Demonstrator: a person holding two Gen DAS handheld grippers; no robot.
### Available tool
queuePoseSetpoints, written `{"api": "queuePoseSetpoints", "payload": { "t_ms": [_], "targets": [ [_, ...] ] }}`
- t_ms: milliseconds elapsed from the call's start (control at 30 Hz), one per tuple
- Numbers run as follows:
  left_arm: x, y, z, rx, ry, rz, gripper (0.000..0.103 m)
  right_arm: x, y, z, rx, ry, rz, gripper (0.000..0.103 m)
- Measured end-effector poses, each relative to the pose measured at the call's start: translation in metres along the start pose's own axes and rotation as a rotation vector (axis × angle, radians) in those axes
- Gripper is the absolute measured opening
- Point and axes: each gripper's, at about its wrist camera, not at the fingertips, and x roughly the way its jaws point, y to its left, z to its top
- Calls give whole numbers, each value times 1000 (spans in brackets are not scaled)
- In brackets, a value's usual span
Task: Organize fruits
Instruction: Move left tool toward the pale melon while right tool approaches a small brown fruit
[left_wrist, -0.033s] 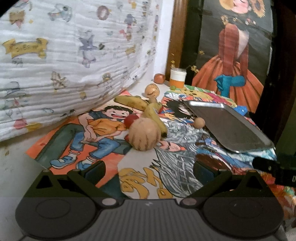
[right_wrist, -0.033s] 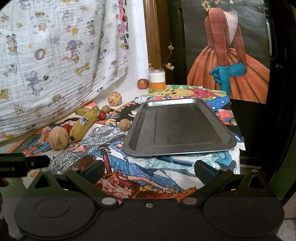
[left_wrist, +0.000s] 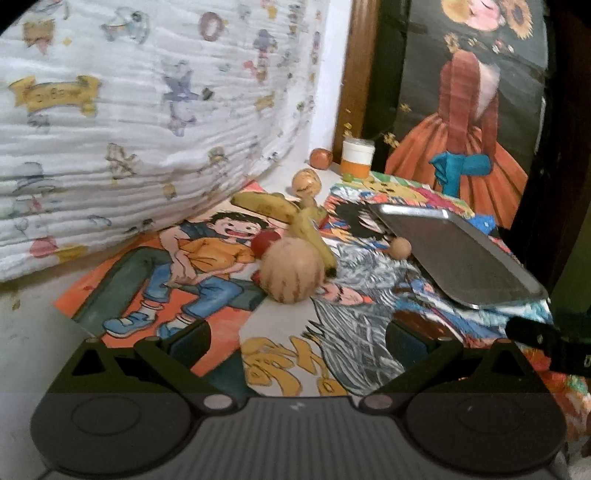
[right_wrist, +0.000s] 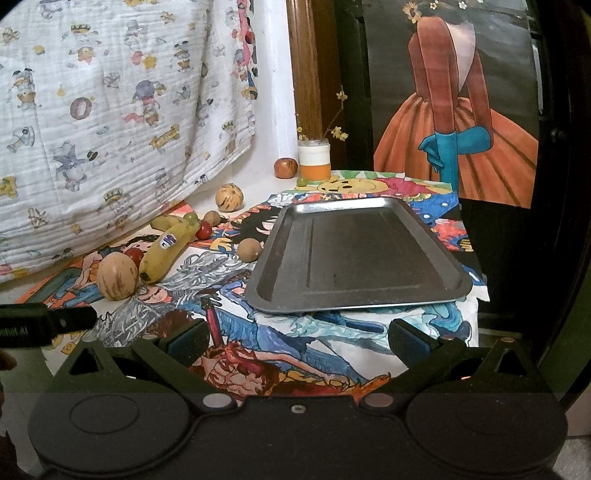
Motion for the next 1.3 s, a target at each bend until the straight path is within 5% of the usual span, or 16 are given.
{"api": "queuePoseSetpoints", "payload": {
  "t_ms": [333,500,900,1133,1300],
  "targets": [
    [8,24,27,-34,-6,22,103,0,-5,21,-38,31,6,103],
    [17,25,40,-28,14,12,103,5,-4,48,-74,80,75,103],
    [46,4,69,62,120,-11,103,40,18,138,-464,118,431,103],
    [64,0,67,98,183,17,103,95,34,127,-762,203,539,103],
    [79,1,64,116,222,25,103,126,39,107,-823,242,571,102]
  ]
}}
